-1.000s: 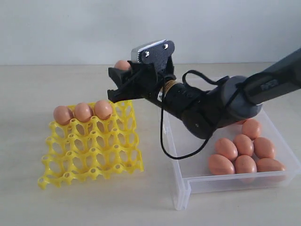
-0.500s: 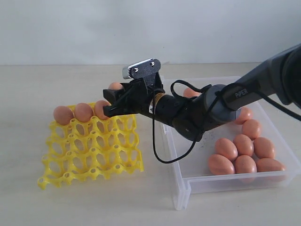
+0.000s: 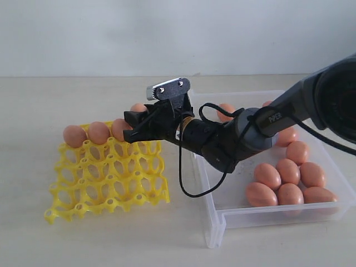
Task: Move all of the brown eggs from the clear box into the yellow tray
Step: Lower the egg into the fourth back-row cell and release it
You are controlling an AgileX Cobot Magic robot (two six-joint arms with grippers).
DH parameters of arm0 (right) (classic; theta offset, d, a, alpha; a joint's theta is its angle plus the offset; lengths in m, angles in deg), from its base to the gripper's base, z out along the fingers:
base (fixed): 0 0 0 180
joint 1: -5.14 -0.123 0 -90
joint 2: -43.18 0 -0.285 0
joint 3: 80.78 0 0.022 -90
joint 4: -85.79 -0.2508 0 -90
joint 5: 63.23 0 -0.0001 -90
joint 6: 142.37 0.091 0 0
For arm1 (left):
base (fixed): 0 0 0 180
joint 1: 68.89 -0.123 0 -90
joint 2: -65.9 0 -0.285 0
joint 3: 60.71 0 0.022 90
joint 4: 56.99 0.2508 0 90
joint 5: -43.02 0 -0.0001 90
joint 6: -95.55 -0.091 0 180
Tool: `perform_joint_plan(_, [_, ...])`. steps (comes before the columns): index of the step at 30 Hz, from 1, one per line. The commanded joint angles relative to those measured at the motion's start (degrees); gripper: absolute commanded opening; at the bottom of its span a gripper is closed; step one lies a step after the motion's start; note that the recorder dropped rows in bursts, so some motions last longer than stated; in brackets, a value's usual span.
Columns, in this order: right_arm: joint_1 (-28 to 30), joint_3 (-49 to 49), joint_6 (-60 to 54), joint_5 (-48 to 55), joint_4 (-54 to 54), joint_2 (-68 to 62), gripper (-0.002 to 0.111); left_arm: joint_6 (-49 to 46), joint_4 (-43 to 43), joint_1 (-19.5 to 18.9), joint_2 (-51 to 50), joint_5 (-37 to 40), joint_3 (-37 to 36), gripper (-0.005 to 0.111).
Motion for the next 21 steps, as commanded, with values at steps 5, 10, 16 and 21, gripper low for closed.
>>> perform_joint_plan(5, [0.1, 0.6, -0.1, -0.4, -0.7, -0.5, 0.000, 0.4, -0.5, 0.3, 0.2, -0.9, 0.2, 0.004])
perform_joint_plan(10, [0.1, 0.6, -0.1, 1.8, -0.7, -0.5, 0.000, 0.4, -0.5, 0.3, 0.2, -0.9, 0.2, 0.004])
perform_joint_plan(16, [0.1, 0.6, 0.1, 2.0, -0.5, -0.5, 0.020, 0.4, -0.5, 0.3, 0.2, -0.9, 0.2, 0.004])
perform_joint_plan(21, [0.1, 0.6, 0.2, 2.0, -0.5, -0.5, 0.050, 0.4, -0.5, 0.3, 0.2, -0.9, 0.2, 0.004])
